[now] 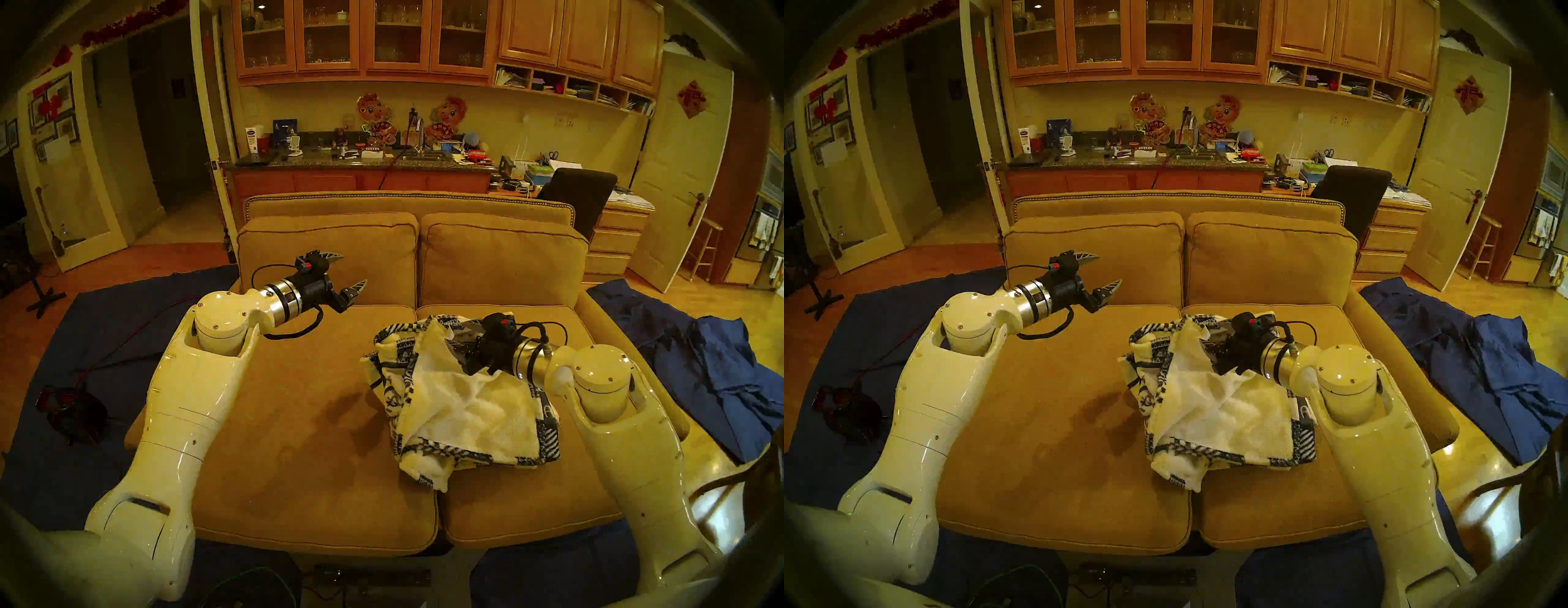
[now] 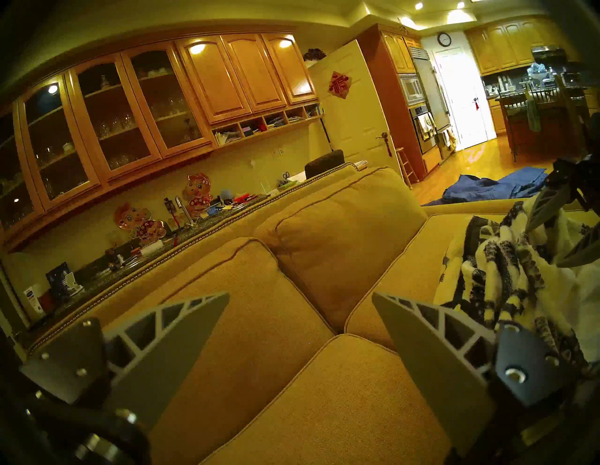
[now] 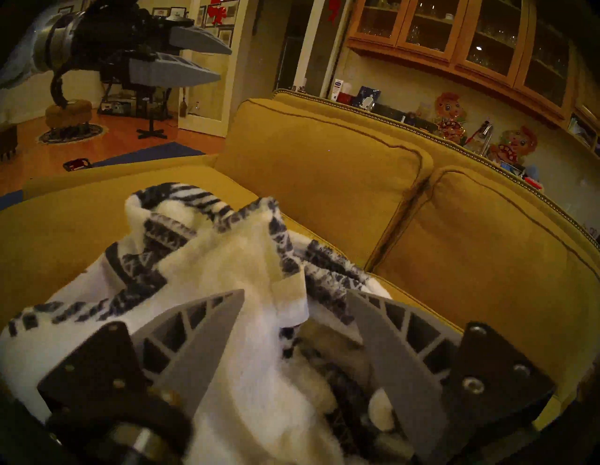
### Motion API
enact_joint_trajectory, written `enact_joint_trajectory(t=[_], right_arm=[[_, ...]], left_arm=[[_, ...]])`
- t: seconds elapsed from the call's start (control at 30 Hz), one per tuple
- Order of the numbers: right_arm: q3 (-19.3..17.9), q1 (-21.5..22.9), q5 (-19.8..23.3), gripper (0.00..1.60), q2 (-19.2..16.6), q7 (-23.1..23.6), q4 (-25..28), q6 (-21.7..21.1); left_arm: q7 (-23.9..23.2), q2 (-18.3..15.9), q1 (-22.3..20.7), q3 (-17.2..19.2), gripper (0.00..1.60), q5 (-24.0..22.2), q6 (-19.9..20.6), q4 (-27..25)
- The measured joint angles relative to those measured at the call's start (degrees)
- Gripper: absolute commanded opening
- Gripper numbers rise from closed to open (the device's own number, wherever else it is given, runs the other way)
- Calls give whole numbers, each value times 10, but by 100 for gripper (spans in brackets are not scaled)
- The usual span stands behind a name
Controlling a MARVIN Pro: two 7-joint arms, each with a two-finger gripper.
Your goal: Fold the blanket in half twice
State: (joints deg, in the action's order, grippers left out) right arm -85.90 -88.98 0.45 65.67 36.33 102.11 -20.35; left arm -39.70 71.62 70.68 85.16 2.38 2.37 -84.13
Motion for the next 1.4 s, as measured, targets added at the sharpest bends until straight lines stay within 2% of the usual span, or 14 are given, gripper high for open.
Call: enact_joint_trajectory(t=[0.3, 0.5, 0.7, 0.77, 0.83, 0.97, 1.2, 1.4], right_arm=[[22, 50, -12, 111, 24, 0, -34, -7], [38, 85, -22, 108, 35, 21, -64, -12], [50, 116, -31, 88, 42, 54, -97, -15], [54, 128, -33, 72, 42, 68, -110, -16], [57, 138, -35, 40, 43, 81, -121, -16], [65, 159, -37, 0, 42, 106, -143, -17], [61, 177, -34, 0, 31, 133, -148, -14], [31, 164, -20, 0, 10, 155, -104, -11]], left_arm=[[0, 0, 0, 0, 160, 0, 0, 0], [0, 0, 0, 0, 160, 0, 0, 0], [0, 0, 0, 0, 160, 0, 0, 0], [0, 0, 0, 0, 160, 0, 0, 0], [0, 0, 0, 0, 160, 0, 0, 0], [0, 0, 0, 0, 160, 0, 0, 0], [0, 0, 0, 0, 160, 0, 0, 0], [0, 0, 0, 0, 160, 0, 0, 0]])
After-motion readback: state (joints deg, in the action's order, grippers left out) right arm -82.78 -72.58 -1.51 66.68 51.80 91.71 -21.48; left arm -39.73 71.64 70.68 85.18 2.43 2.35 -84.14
